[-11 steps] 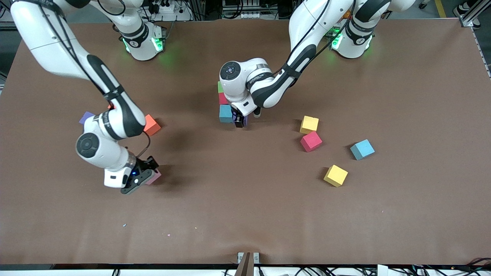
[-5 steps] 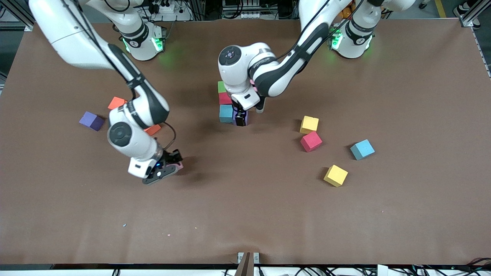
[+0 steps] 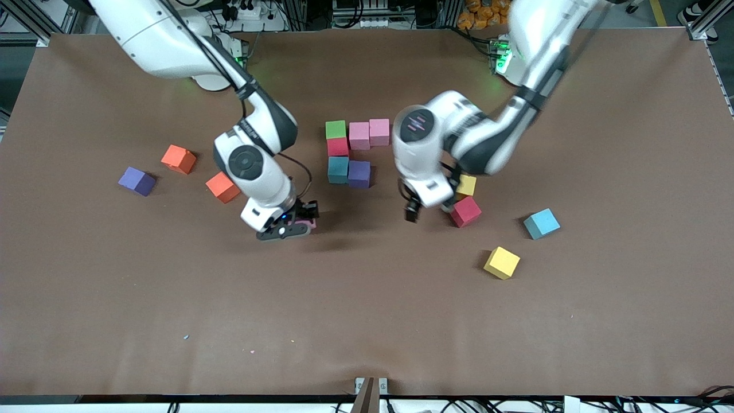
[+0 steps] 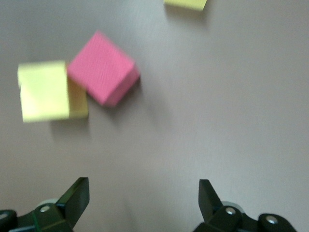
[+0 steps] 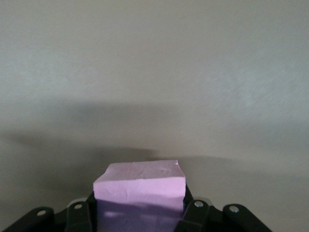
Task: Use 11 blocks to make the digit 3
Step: 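Grasp the magenta cube with the left gripper while the right gripper carries pink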
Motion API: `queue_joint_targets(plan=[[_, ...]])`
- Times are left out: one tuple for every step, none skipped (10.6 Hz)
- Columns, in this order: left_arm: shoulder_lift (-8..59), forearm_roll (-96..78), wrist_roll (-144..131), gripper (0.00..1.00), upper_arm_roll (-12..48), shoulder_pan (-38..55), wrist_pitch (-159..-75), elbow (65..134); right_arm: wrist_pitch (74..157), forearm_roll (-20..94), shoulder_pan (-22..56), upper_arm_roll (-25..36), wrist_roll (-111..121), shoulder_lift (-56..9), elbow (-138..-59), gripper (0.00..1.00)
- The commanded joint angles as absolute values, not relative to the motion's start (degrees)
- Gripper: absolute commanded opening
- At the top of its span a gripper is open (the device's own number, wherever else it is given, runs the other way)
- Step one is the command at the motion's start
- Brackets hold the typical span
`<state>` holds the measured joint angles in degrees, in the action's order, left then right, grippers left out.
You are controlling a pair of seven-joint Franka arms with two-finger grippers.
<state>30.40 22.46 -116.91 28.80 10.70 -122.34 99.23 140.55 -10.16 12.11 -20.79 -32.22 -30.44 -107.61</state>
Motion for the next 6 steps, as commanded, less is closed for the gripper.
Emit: queue_joint_targets(plan=[[29.53,21.88,-104.38,1.00,36.28,-1.63,-123.05,103.43,141.15,-10.11,15.54,-20.30,-39.87,-27.25,-111.17,0.00],[29.62,21.88,-99.72,1.00,36.47,-3.58,-123.13,104.67,141.24,-10.28,16.95,-20.22,-42.34,-26.72,-111.62,0.00],[29.97,21.88,-95.49,1.00,36.47,-5.17,-123.83,105.55,141.15,-10.46,18.01,-20.21,-44.80,-26.72,-111.62,0.00],[31.01,21.88,-92.49,1.00,36.47,-6.32,-124.19,106.60,141.24,-10.81,19.06,-20.21,-46.74,-26.89,-111.62,0.00],[31.46,21.88,-89.07,1.00,36.47,-7.81,-126.36,108.70,141.41,-10.90,19.77,-20.21,-47.80,-27.07,-111.62,0.00],[31.12,21.88,-84.51,1.00,36.82,-9.48,-128.56,111.16,141.59,-11.16,20.38,-20.13,-48.77,-27.33,-111.62,0.00]])
